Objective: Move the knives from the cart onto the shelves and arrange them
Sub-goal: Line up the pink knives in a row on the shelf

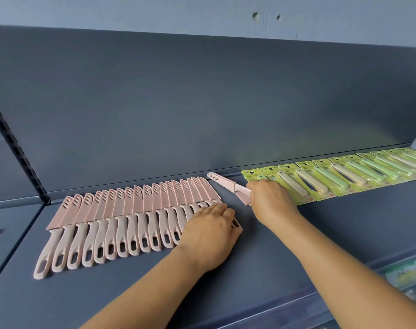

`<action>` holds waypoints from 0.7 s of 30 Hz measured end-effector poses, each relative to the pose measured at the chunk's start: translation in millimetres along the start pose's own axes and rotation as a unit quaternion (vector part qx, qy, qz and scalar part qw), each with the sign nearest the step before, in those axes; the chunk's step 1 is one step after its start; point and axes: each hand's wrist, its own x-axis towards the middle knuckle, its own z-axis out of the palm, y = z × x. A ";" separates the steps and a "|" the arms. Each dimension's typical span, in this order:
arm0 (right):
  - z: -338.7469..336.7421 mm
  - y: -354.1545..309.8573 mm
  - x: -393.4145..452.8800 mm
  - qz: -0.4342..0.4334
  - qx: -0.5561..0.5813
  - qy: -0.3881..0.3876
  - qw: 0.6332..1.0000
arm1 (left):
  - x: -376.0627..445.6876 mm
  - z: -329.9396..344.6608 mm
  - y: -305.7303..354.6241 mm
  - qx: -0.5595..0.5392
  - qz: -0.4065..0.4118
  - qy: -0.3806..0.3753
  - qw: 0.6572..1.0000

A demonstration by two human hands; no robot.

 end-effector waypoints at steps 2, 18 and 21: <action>-4.5 -5.1 -0.2 0.018 0.058 0.011 0.998 | 0.9 0.9 -1.0 0.005 0.000 -0.001 1.000; 7.8 -25.3 -18.4 0.095 0.260 -0.037 0.960 | -0.5 -1.0 -1.5 0.007 0.000 0.007 1.000; 5.6 -26.3 -19.7 0.084 0.242 -0.043 0.966 | -0.8 -2.5 -0.4 0.005 -0.005 0.013 1.000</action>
